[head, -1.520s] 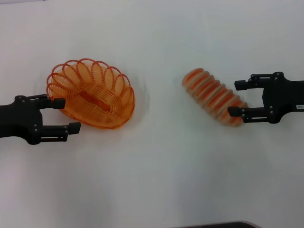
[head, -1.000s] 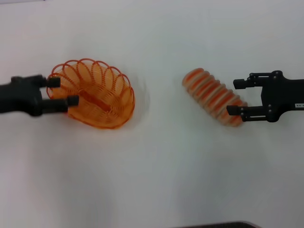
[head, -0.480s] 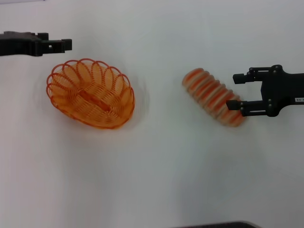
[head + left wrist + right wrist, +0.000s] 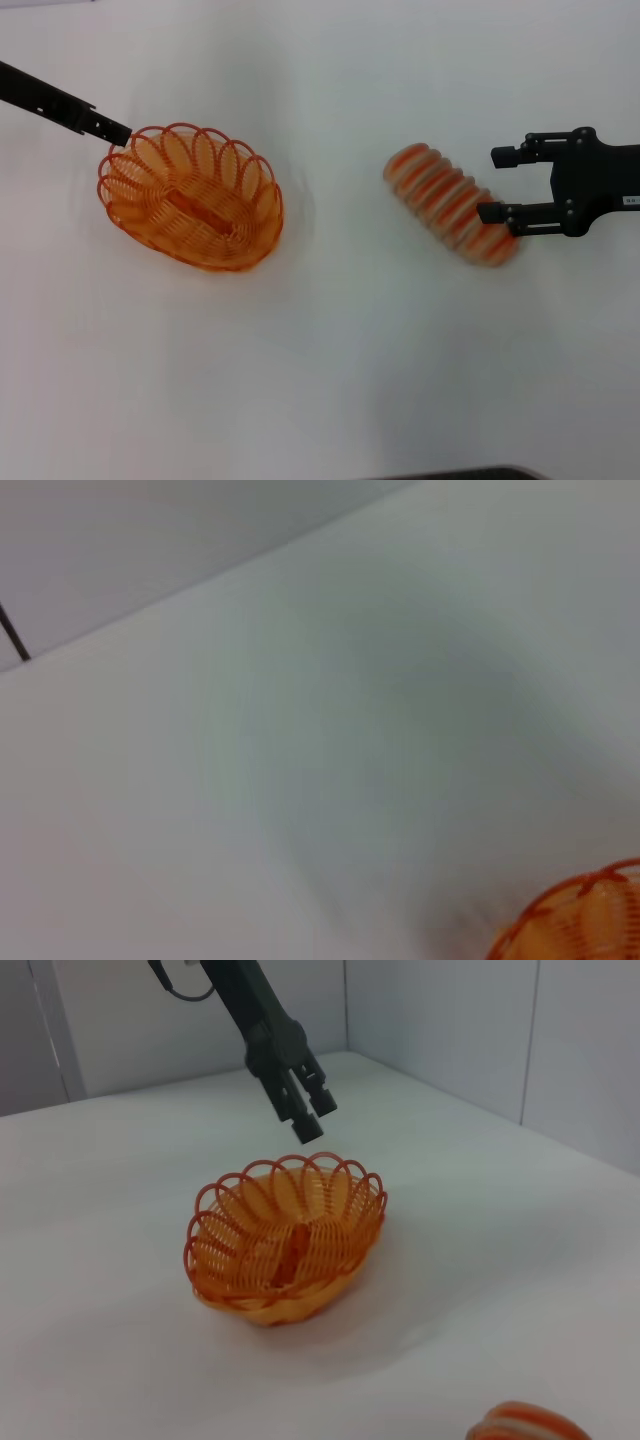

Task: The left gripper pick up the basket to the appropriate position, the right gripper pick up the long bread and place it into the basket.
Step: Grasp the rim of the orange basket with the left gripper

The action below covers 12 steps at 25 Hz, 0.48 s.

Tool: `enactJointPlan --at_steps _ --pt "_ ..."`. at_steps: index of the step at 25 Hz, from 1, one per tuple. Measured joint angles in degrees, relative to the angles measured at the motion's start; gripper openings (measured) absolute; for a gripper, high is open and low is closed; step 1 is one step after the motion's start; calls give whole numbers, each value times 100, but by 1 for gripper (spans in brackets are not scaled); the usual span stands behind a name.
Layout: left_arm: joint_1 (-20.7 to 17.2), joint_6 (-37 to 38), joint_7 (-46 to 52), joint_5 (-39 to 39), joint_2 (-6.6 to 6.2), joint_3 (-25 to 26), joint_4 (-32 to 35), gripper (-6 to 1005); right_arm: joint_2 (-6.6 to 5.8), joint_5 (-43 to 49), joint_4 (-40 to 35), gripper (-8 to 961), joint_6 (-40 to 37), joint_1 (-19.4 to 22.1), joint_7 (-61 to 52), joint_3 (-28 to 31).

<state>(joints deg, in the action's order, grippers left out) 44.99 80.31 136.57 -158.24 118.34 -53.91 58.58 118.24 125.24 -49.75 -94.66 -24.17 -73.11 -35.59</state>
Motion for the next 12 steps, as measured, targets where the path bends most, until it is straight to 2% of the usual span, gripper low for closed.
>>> enactJointPlan --at_steps 8,12 --pt "436 247 233 -360 65 -341 -338 842 -11 0 0 753 20 -53 -17 0" --pt "492 112 270 -396 93 -377 -645 842 -8 0 0 753 42 -54 -19 0"
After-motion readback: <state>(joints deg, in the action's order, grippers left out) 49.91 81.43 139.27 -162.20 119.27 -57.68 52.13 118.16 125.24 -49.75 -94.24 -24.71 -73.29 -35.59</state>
